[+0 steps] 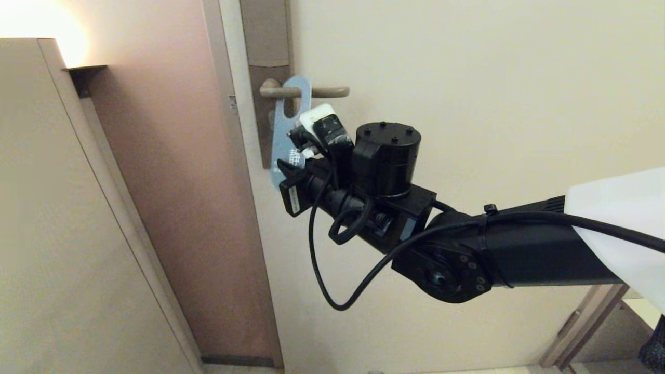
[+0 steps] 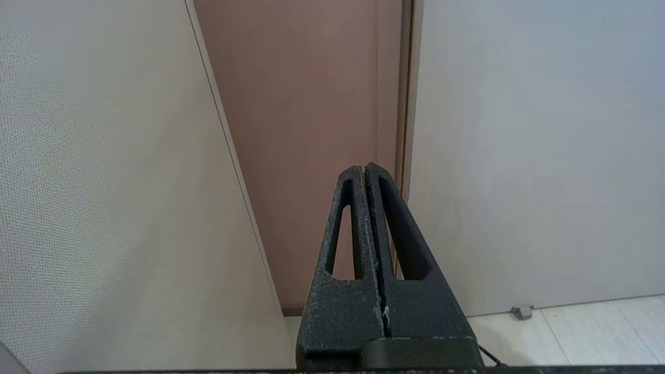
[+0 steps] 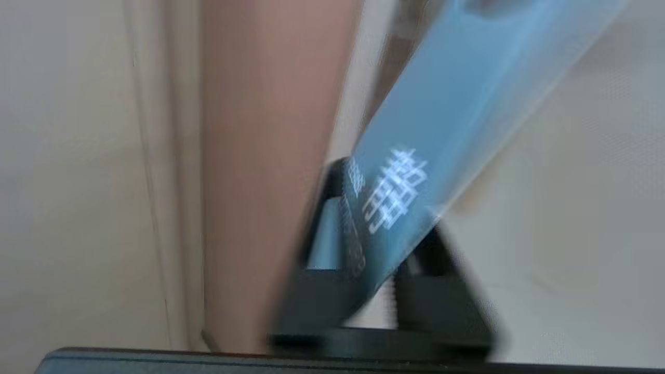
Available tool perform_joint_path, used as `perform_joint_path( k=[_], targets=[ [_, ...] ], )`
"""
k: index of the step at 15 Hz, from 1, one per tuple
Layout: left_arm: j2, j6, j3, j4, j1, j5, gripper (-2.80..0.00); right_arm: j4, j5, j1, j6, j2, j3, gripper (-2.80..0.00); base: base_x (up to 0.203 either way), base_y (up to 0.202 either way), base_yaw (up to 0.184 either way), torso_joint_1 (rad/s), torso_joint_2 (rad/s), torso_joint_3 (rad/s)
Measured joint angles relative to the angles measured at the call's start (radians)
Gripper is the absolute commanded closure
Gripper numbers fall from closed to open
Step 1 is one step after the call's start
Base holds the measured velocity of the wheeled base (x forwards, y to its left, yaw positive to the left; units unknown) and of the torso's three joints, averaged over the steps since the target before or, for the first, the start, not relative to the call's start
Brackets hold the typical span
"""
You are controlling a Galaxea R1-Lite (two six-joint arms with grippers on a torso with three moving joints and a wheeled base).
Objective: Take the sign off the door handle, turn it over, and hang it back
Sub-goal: Hang the sign back with the other side facing out
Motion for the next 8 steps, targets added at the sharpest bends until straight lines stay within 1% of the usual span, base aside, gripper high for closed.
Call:
perform_joint_path(
  k=[8],
  targets=[
    [0.000, 0.000, 0.000, 0.000, 0.000, 0.000, 0.00, 0.000, -0.003, -0.002, 0.002, -0.010, 0.013, -2.80, 0.000, 0.000, 0.000, 0.000, 0.00, 0.000]
  ],
)
